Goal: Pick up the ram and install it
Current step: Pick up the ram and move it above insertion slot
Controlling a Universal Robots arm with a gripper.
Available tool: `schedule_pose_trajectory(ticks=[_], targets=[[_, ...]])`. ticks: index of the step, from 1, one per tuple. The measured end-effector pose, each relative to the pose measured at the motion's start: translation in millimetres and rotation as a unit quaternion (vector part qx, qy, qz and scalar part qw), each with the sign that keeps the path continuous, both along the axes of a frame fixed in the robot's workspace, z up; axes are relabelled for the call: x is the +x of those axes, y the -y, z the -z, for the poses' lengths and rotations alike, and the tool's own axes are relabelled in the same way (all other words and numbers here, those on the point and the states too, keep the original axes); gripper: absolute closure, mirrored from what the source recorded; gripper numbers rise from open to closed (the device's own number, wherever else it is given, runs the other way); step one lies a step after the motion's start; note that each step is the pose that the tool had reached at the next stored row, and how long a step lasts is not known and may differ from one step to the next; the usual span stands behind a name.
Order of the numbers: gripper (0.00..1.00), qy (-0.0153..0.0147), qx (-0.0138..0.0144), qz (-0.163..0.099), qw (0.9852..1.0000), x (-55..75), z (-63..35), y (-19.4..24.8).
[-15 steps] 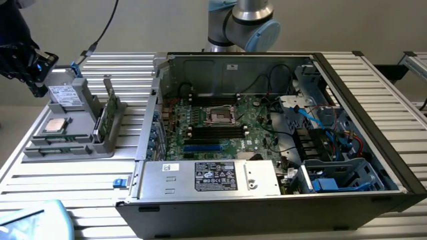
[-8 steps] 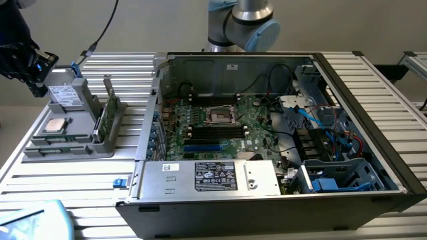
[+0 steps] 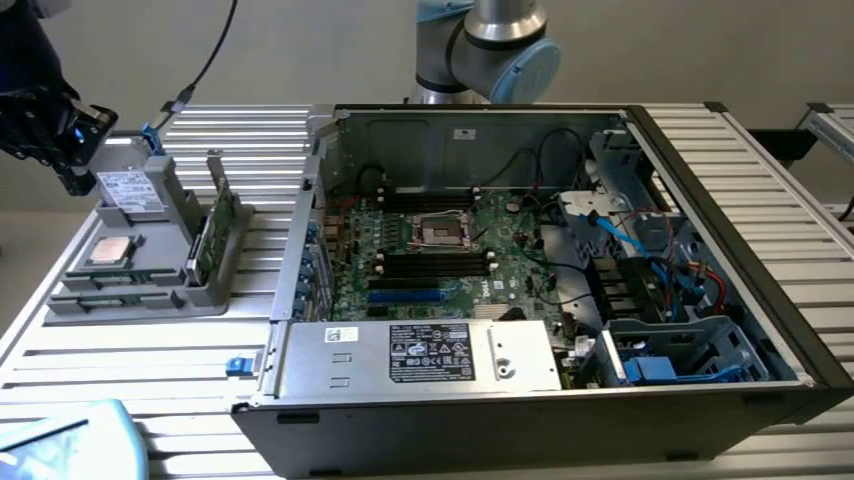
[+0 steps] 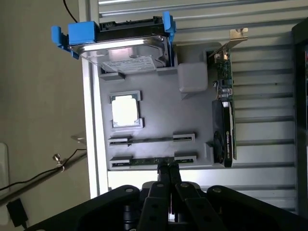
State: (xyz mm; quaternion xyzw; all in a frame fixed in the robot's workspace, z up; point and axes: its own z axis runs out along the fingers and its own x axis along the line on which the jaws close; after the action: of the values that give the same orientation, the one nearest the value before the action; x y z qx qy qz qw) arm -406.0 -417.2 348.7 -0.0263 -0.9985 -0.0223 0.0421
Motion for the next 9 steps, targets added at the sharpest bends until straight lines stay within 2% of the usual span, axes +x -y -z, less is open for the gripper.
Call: schedule_pose_trajectory(ticks=[5, 9], targets=[[0.90, -0.0001, 0.0000, -0.045, 0.9990, 0.0, 2.7, 0.0], [0.90, 0.0000, 0.0000, -0.082, 0.9967, 0.0, 4.5, 0.0]])
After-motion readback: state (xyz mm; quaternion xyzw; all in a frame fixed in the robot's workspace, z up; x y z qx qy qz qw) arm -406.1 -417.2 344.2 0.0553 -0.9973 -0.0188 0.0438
